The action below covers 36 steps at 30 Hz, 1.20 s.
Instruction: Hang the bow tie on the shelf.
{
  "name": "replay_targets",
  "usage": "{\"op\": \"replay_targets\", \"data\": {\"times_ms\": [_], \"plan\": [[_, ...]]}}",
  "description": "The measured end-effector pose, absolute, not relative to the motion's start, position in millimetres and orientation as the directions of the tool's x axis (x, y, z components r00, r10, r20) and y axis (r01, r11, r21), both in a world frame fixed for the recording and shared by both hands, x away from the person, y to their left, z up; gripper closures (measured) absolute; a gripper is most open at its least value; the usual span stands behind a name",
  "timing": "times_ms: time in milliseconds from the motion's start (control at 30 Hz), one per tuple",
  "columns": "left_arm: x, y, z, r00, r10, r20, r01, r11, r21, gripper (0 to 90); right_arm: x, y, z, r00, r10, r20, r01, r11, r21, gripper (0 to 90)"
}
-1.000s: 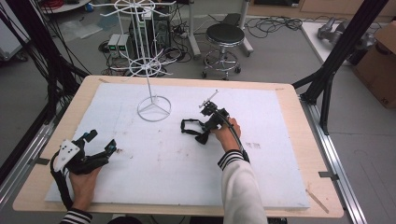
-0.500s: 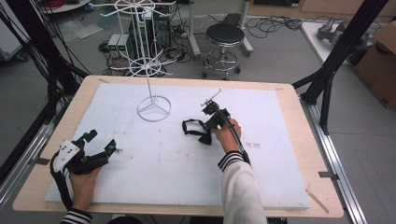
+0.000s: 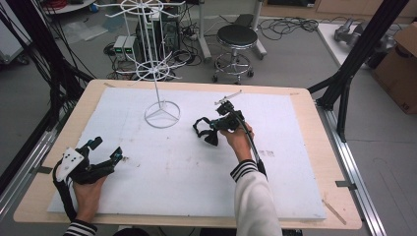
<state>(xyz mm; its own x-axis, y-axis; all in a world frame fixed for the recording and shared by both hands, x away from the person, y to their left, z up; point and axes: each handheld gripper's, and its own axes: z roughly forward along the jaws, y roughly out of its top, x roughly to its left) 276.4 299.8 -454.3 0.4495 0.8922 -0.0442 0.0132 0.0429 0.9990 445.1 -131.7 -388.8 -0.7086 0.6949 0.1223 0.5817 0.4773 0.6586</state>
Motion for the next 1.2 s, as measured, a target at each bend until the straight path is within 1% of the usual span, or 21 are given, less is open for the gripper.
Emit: {"op": "replay_targets", "data": {"times_ms": [100, 200, 567, 767, 967, 1200], "plan": [[276.3, 299.5, -454.3, 0.449, 0.892, -0.043, 0.013, 0.041, 0.999, 15.4, 442.3, -131.1, -383.1, -0.725, 0.679, 0.121, 0.545, 0.457, 0.703, 88.7], [276.4, 299.7, -454.3, 0.449, 0.892, -0.045, 0.014, 0.043, 0.999, 15.4, 439.0, -130.4, -377.9, -0.738, 0.659, 0.147, 0.521, 0.417, 0.745, 88.6], [275.9, 298.8, -454.3, 0.448, 0.894, -0.031, 0.010, 0.029, 1.000, 15.5, 422.3, -127.2, -354.1, -0.819, 0.564, 0.108, 0.332, 0.312, 0.890, 88.7], [275.8, 298.5, -454.2, 0.448, 0.894, -0.028, 0.009, 0.027, 1.000, 15.5, 414.7, -123.5, -346.3, -0.843, 0.530, 0.097, 0.285, 0.286, 0.915, 88.6], [275.9, 298.2, -454.3, 0.447, 0.894, -0.027, 0.008, 0.027, 1.000, 15.5, 407.0, -117.8, -337.0, -0.881, 0.468, 0.069, 0.202, 0.242, 0.949, 88.6], [276.0, 298.1, -454.2, 0.446, 0.895, -0.029, 0.010, 0.028, 1.000, 15.5, 402.2, -109.9, -326.7, -0.894, 0.443, 0.063, 0.172, 0.211, 0.962, 88.7]]}}
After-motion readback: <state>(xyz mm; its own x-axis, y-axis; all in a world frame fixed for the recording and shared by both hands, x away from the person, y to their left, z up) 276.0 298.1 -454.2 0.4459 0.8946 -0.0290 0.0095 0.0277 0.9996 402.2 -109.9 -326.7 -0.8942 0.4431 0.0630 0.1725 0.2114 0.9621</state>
